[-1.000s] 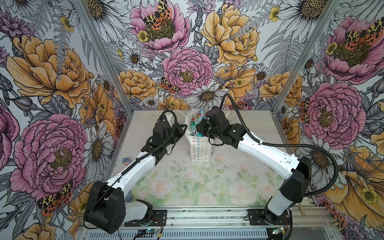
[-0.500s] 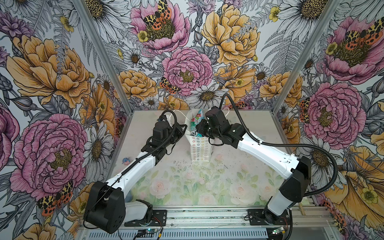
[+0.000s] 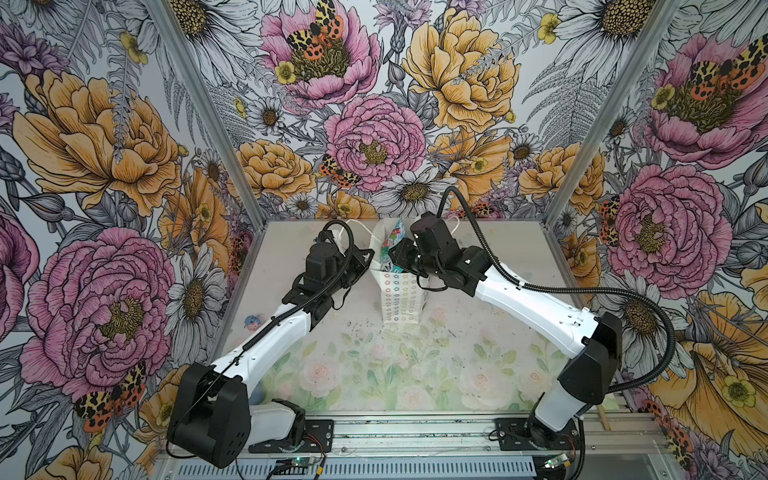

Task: Place the snacks into the paper bag
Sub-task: 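Lower the teal packet into the bag with the right gripper, then push the teal packet deeper into the bag with the right gripper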

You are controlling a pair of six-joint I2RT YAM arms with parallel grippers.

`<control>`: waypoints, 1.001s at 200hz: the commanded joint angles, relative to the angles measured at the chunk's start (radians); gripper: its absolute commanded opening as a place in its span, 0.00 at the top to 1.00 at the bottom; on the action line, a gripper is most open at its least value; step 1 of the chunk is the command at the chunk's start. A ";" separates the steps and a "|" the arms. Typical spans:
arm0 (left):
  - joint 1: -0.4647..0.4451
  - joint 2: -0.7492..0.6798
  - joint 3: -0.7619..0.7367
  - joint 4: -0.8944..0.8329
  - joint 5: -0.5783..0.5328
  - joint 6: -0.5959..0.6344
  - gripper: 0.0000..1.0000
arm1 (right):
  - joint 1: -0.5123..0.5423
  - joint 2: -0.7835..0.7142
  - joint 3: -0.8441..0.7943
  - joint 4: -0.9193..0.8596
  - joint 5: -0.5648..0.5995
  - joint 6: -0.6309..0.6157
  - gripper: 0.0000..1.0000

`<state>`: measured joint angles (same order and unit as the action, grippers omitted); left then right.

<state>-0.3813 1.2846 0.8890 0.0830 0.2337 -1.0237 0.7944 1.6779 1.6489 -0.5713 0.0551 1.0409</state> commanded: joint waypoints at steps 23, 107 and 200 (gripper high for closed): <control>0.002 -0.019 -0.001 0.024 0.021 -0.010 1.00 | 0.003 -0.004 0.060 -0.002 -0.002 -0.026 0.47; 0.001 -0.018 -0.003 0.021 0.010 -0.012 1.00 | 0.006 -0.048 0.074 -0.043 0.041 -0.064 0.00; 0.002 -0.035 -0.009 0.015 0.005 -0.010 1.00 | 0.020 -0.066 0.170 -0.134 0.106 -0.145 0.00</control>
<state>-0.3813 1.2846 0.8886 0.0826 0.2337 -1.0237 0.8066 1.6482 1.7744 -0.6697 0.1200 0.9401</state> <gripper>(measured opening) 0.050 0.995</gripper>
